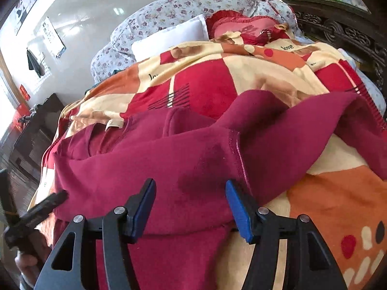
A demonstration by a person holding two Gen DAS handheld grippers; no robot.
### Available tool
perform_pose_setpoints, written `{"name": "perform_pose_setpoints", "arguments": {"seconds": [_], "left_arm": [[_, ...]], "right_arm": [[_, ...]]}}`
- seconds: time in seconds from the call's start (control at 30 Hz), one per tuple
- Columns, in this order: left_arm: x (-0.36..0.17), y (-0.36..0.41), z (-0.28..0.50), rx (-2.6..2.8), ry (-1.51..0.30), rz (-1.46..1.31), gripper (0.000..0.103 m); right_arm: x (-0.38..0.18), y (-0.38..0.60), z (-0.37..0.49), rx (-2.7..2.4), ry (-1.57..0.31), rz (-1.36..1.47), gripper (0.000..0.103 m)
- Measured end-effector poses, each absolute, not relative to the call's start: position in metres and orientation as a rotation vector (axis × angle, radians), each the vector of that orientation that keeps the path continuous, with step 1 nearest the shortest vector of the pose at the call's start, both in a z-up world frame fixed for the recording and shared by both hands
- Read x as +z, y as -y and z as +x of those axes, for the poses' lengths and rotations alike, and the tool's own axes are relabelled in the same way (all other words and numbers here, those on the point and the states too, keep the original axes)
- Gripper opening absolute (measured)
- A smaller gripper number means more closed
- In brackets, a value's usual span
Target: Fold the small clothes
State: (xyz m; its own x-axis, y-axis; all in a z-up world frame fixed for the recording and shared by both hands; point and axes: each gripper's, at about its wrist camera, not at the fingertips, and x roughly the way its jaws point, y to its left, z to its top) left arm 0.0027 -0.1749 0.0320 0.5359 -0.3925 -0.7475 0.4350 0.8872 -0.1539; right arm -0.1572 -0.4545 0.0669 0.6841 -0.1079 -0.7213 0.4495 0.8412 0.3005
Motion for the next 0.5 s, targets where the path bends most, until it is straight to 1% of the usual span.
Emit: {"name": "perform_pose_setpoints", "arguments": {"seconds": [0.27,0.4,0.5], "left_arm": [[0.023,0.182,0.007,-0.455,-0.852,0.090,0.088],[0.015,0.189,0.007,-0.452,-0.844,0.138,0.092],[0.014,0.189,0.007,-0.455,-0.836,0.147,0.094]], "right_arm": [[0.074,0.450,-0.155,-0.331,-0.696,0.505,0.065],[0.064,0.453,-0.144,-0.335,-0.717,0.529,0.065],[0.063,0.453,-0.138,-0.340,-0.721,0.502,0.068]]}}
